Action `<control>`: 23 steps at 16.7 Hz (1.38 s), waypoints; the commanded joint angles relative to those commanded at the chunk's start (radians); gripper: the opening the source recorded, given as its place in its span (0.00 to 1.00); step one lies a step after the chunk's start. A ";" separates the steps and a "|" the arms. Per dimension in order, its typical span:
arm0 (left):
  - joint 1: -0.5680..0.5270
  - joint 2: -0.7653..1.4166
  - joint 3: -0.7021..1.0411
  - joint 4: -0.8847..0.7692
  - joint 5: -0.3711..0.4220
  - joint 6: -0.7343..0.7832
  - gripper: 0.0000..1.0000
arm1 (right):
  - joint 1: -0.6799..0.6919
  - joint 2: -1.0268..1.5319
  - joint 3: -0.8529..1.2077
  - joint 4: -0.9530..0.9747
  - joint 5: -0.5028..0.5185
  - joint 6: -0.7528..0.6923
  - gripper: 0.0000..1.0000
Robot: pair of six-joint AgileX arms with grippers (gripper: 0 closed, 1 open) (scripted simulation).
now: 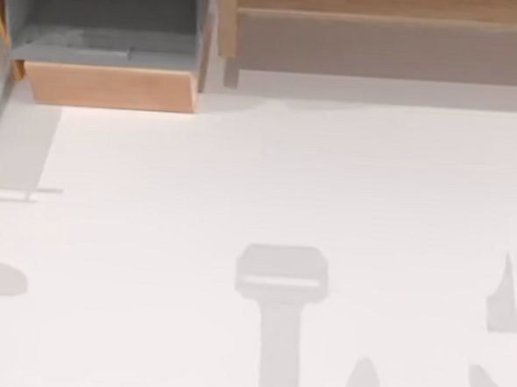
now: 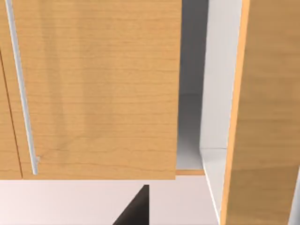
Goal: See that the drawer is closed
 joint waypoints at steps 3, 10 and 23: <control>0.000 0.000 0.000 0.000 0.000 0.000 0.32 | 0.000 0.000 0.000 0.000 0.000 0.000 1.00; 0.000 0.000 0.000 0.000 0.000 0.000 0.00 | 0.000 0.000 0.000 0.000 0.000 0.000 1.00; -0.090 0.082 0.170 -0.103 -0.091 -0.006 0.00 | 0.000 0.000 0.000 0.000 0.000 0.000 1.00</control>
